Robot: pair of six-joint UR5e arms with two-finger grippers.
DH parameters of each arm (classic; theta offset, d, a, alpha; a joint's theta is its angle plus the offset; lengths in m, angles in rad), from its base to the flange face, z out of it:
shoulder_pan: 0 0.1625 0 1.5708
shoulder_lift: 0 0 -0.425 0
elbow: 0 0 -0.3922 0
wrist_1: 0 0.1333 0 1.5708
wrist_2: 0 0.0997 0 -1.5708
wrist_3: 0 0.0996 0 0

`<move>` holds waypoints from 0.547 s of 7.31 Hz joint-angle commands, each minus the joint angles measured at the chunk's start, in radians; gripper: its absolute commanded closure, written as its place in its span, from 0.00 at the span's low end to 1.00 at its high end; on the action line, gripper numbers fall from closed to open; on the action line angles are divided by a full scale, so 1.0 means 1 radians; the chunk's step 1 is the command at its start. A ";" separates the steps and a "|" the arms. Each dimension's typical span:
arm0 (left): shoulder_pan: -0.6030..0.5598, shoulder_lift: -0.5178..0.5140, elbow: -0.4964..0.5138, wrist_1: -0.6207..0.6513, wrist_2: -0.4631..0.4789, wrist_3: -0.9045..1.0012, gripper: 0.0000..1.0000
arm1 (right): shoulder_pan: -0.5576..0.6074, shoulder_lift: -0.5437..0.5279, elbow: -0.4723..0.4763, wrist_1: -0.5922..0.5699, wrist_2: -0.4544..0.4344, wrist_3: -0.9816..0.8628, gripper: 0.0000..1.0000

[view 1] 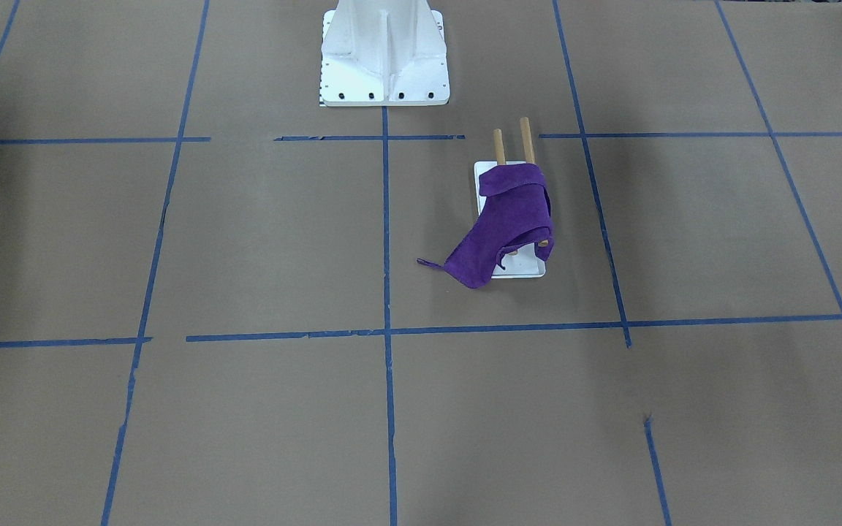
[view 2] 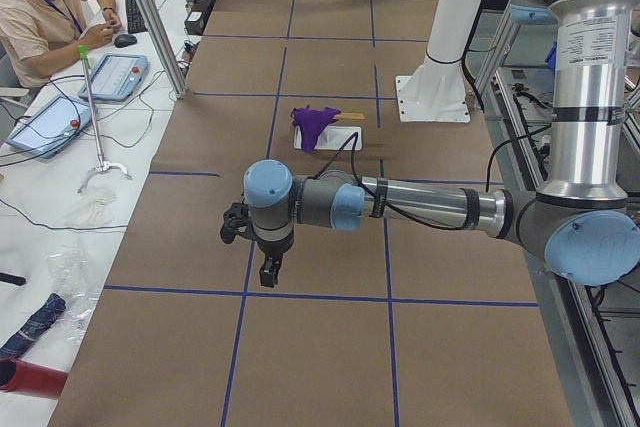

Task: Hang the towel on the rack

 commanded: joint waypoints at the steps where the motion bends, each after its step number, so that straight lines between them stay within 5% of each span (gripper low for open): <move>1: 0.002 0.006 -0.001 -0.008 -0.008 -0.033 0.00 | 0.000 0.000 0.010 0.002 0.005 0.002 0.00; 4: 0.002 -0.005 -0.001 -0.009 -0.010 -0.047 0.00 | 0.000 -0.052 0.023 0.003 0.104 -0.001 0.00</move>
